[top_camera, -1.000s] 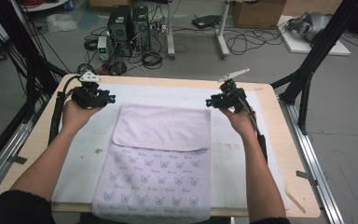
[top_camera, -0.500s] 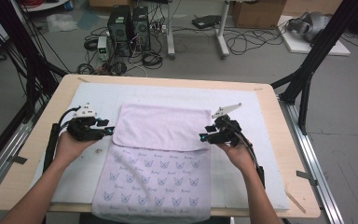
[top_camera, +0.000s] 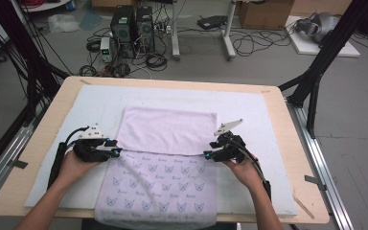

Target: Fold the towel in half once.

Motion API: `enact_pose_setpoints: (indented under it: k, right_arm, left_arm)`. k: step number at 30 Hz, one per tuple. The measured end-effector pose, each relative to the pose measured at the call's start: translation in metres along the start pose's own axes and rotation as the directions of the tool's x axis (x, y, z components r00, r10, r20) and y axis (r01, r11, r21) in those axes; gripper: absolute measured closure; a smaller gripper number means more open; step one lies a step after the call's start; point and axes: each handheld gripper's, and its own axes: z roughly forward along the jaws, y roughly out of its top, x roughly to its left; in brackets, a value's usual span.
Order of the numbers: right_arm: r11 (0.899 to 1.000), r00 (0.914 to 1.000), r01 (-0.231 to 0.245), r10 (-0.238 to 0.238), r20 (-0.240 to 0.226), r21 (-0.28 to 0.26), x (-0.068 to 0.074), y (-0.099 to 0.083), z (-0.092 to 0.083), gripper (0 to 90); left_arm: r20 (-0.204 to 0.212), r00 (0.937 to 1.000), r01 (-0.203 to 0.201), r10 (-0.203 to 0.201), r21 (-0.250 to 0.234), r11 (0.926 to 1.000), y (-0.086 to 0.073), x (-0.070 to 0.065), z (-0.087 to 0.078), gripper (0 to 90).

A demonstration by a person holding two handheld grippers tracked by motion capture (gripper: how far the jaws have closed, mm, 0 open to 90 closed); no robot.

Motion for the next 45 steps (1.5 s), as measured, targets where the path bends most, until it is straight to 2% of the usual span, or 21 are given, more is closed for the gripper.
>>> enact_pose_setpoints:
  k: [5, 10, 14, 15, 20, 22, 24, 26, 29, 35, 41, 45]
  right_arm:
    - [1.000, 1.0000, -0.004, 0.004, 0.002, 0.018, -0.001, -0.001, 0.005, 51.6]
    - [1.000, 0.9999, -0.010, 0.010, 0.007, 0.020, -0.003, -0.002, 0.008, 53.2]
    - [0.999, 0.9998, -0.019, 0.019, 0.007, 0.039, -0.004, -0.004, 0.014, 56.6]
    - [0.999, 0.9996, -0.025, 0.024, 0.012, 0.045, -0.004, -0.005, 0.016, 57.8]
    - [0.998, 0.9987, -0.032, 0.031, 0.040, 0.044, -0.005, -0.005, 0.016, 71.3]
    - [0.999, 0.9989, -0.019, 0.018, 0.044, 0.042, -0.007, -0.005, 0.016, 76.5]
    - [0.998, 0.9986, -0.033, 0.031, 0.043, 0.047, -0.007, -0.004, 0.015, 80.2]
    - [0.999, 0.9994, -0.012, 0.010, 0.033, 0.045, -0.008, -0.003, 0.014, 83.8]
    - [1.000, 0.9998, -0.008, 0.008, 0.018, 0.023, -0.008, -0.002, 0.010, 85.2]
    - [0.999, 0.9993, -0.038, 0.038, -0.008, -0.031, -0.012, -0.003, -0.003, 85.6]
    - [0.997, 0.9992, -0.028, 0.026, -0.030, -0.071, -0.006, -0.001, -0.018, 85.6]
    - [0.997, 0.9989, -0.007, 0.003, -0.046, -0.082, 0.005, -0.003, -0.031, 85.6]
  left_arm:
    - [-0.013, 0.9997, 0.022, -0.023, -0.021, 0.9995, 0.005, 0.006, 0.003, 58.3]
    - [-0.007, 0.9997, 0.025, -0.025, 0.002, 0.9997, 0.009, 0.010, 0.012, 60.2]
    - [-0.004, 0.9998, 0.019, -0.019, 0.060, 0.9980, 0.005, 0.010, 0.023, 63.6]
    - [-0.013, 0.9998, 0.013, -0.013, 0.050, 0.9987, 0.005, 0.009, 0.023, 64.1]
    - [-0.051, 0.9983, -0.024, 0.027, 0.062, 0.9978, 0.006, 0.006, 0.023, 76.6]
    - [-0.061, 0.9976, -0.029, 0.033, 0.064, 0.9975, 0.007, 0.004, 0.024, 82.7]
    - [-0.066, 0.9973, -0.029, 0.033, 0.066, 0.9974, 0.008, 0.004, 0.024, 84.7]
    - [-0.069, 0.9970, -0.031, 0.036, 0.063, 0.9976, 0.008, 0.004, 0.023, 85.5]
    - [-0.058, 0.9981, -0.018, 0.021, 0.045, 0.9988, 0.009, 0.006, 0.019, 85.8]
    - [-0.054, 0.9983, 0.021, -0.021, -0.013, 0.9997, 0.015, 0.009, 0.003, 86.1]
    - [-0.062, 0.9981, -0.006, 0.004, -0.038, 0.9992, 0.025, 0.003, -0.016, 86.1]
    - [-0.056, 0.9983, -0.020, 0.017, -0.062, 0.9979, 0.023, -0.009, -0.033, 86.1]
